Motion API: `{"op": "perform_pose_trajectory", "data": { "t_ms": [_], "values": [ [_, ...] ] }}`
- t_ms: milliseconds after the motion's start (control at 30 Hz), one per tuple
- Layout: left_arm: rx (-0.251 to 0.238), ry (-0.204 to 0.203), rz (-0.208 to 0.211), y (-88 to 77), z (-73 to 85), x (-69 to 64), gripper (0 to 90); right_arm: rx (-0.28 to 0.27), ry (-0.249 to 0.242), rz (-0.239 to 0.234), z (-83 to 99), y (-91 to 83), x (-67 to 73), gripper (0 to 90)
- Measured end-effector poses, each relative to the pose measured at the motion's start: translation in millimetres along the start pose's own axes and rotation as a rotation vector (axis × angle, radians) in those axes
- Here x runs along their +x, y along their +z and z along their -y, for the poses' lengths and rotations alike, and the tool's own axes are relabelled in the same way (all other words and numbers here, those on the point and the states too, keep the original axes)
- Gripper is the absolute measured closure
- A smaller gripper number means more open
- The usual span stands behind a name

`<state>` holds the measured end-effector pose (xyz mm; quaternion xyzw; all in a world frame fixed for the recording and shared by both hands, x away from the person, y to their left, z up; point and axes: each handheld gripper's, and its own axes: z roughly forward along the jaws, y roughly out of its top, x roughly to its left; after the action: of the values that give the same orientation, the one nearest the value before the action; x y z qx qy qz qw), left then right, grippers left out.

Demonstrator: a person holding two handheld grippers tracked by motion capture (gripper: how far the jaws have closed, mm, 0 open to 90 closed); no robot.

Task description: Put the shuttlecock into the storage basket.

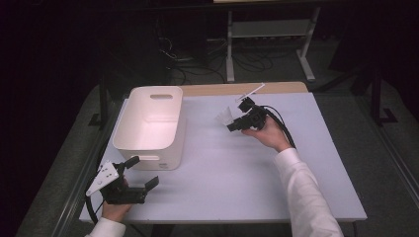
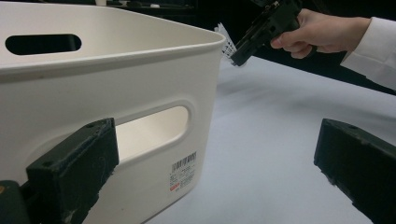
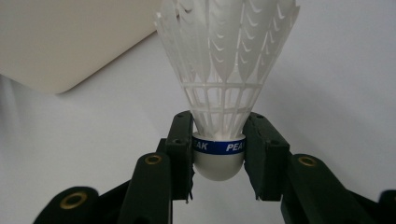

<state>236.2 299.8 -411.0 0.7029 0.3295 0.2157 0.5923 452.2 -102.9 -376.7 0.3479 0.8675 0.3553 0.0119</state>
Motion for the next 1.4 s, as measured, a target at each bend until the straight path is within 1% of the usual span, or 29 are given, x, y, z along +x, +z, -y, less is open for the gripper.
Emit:
{"op": "perform_pose_trajectory", "data": {
  "t_ms": [33, 67, 167, 233, 300, 333, 433, 467, 500, 533, 567, 600, 700, 800, 833, 900, 933, 1033, 1067, 1100, 1133, 1167, 1200, 1267, 1333, 1367, 1400],
  "values": [
    [0.000, 0.001, 0.002, 0.1, 0.0, 0.1, 0.0, -0.005, 0.006, -0.010, -0.2, -0.7, 0.9, 63.3],
    [0.002, 0.003, 0.002, 0.0, 0.0, 0.1, 0.0, -0.005, 0.006, -0.009, -0.4, -1.4, 1.5, 63.3],
    [0.005, -0.002, 0.000, 0.0, 0.0, -0.2, 0.0, -0.003, -0.004, -0.003, -0.5, -2.0, 2.9, 63.3],
    [0.005, 0.000, 0.001, 0.0, 0.0, -0.1, 0.0, -0.008, -0.009, -0.016, -0.8, -2.7, 4.2, 63.3],
    [0.006, 0.001, 0.003, 0.0, 0.0, -0.2, 0.0, -0.008, -0.014, -0.012, -1.3, -3.1, 5.2, 63.3],
    [0.007, -0.001, 0.003, 0.0, 0.0, -0.3, 0.0, -0.008, -0.007, -0.014, -1.9, -3.4, 6.3, 63.3],
    [0.007, 0.000, 0.003, 0.0, 0.0, -0.2, 0.0, -0.013, -0.017, -0.014, -3.7, -4.3, 7.6, 63.3],
    [0.008, -0.002, 0.002, 0.0, 0.0, -0.1, 0.0, -0.015, -0.014, -0.021, -4.7, -5.2, 8.7, 63.3],
    [0.017, 0.007, 0.000, -0.5, 0.0, 0.6, 0.0, -0.020, -0.025, -0.024, -5.5, -6.1, 9.3, 63.3],
    [0.016, 0.006, 0.001, -0.4, 0.0, 0.5, 0.0, -0.027, -0.025, -0.028, -6.7, -7.0, 10.8, 63.3],
    [0.016, 0.007, 0.002, -0.4, 0.0, 0.5, 0.0, -0.023, -0.022, -0.026, -7.6, -8.1, 12.1, 63.3],
    [0.010, -0.001, 0.003, 0.1, 0.1, -0.3, 0.0, -0.027, -0.029, -0.028, -8.5, -8.7, 13.0, 63.3],
    [0.009, -0.002, 0.004, 0.1, 0.1, -0.4, 0.0, -0.027, -0.036, -0.031, -11.2, -11.1, 17.1, 63.3],
    [0.014, 0.001, 0.006, 0.5, 0.1, -0.6, 0.0, -0.037, -0.049, -0.049, -13.4, -12.4, 20.2, 63.2],
    [0.014, 0.004, 0.008, 0.7, 0.0, -0.6, 0.0, -0.036, -0.038, -0.056, -14.2, -12.4, 21.5, 63.3],
    [0.015, 0.002, 0.009, 0.6, 0.1, -0.8, 0.0, -0.036, -0.051, -0.060, -15.7, -11.4, 21.6, 63.3],
    [0.016, 0.004, 0.008, 0.3, 0.0, -0.4, 0.0, -0.036, -0.046, -0.065, -16.7, -11.3, 22.7, 63.3],
    [0.015, -0.001, 0.006, 0.3, 0.1, -0.2, 0.0, -0.045, -0.071, -0.062, -20.1, -11.3, 24.9, 63.3],
    [0.016, 0.001, 0.006, 0.3, 0.1, -0.1, 0.0, -0.046, -0.072, -0.067, -21.5, -11.8, 26.4, 63.2],
    [0.021, 0.006, 0.005, 0.2, 0.1, 0.1, 0.0, -0.048, -0.059, -0.075, -23.3, -12.4, 29.1, 63.3],
    [0.020, 0.006, 0.006, 0.4, 0.1, 0.1, 0.0, -0.049, -0.061, -0.071, -25.4, -12.4, 31.1, 63.3],
    [0.022, 0.007, 0.006, 0.4, 0.2, 0.0, 0.0, -0.049, -0.082, -0.066, -26.2, -12.0, 30.8, 63.3],
    [0.025, 0.016, 0.006, 0.1, 0.2, 0.4, 0.0, -0.051, -0.088, -0.070, -27.7, -12.0, 31.9, 63.3],
    [0.014, 0.008, 0.009, 0.7, 0.3, -0.2, 0.0, -0.057, -0.096, -0.073, -30.3, -12.7, 33.8, 63.3],
    [0.015, 0.006, 0.009, 0.6, 0.3, -0.2, 0.0, -0.062, -0.080, -0.082, -33.2, -14.4, 37.7, 63.2],
    [0.017, 0.007, 0.009, 0.4, 0.2, -0.1, 0.0, -0.065, -0.068, -0.094, -34.4, -15.3, 40.1, 63.3],
    [0.016, 0.006, 0.010, 0.6, 0.3, -0.2, 0.0, -0.070, -0.070, -0.092, -35.5, -15.2, 41.3, 63.3]
  ]
}}
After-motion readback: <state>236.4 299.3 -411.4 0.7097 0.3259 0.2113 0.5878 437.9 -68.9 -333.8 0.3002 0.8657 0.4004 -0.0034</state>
